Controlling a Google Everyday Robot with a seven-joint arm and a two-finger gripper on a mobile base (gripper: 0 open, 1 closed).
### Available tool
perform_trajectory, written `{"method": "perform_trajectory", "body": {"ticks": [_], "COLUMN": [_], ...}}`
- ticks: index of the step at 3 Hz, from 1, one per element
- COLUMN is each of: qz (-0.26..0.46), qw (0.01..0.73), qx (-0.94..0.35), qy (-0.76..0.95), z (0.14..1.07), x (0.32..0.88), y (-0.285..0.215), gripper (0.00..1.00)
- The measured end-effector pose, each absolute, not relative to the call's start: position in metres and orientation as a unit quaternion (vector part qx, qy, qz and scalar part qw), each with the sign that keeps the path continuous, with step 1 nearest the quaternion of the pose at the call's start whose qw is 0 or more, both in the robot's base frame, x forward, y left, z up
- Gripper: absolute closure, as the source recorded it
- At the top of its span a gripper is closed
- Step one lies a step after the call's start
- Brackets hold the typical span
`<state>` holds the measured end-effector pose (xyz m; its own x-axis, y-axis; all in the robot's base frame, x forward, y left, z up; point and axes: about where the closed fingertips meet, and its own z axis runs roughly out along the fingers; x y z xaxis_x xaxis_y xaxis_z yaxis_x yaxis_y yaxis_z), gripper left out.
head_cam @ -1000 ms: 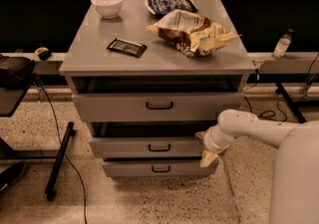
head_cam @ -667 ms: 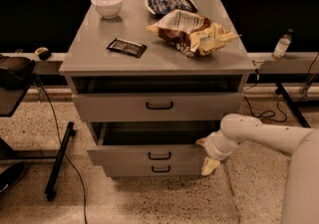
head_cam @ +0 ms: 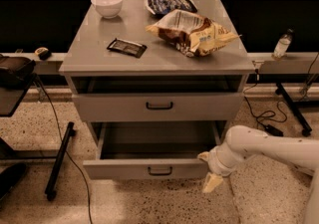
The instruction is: Open middle drawer
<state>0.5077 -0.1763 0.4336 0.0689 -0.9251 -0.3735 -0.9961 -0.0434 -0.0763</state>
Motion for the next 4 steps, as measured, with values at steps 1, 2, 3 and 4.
{"method": "perform_trajectory", "body": {"ticks": [1,2,3,4], "qz": [0.135,0.137,0.112,0.083], "qw": [0.163,0.181,0.207,0.222], "qx": [-0.685,-0.654,-0.657,-0.675], "qy": [0.697,0.722,0.716,0.698], "z": [0.442,0.461,0.478,0.496], "x": [0.475,0.445,0.456,0.492], "y": [-0.173,-0.172,-0.175,-0.182], "gripper": [0.28,0.25,0.25,0.43]}}
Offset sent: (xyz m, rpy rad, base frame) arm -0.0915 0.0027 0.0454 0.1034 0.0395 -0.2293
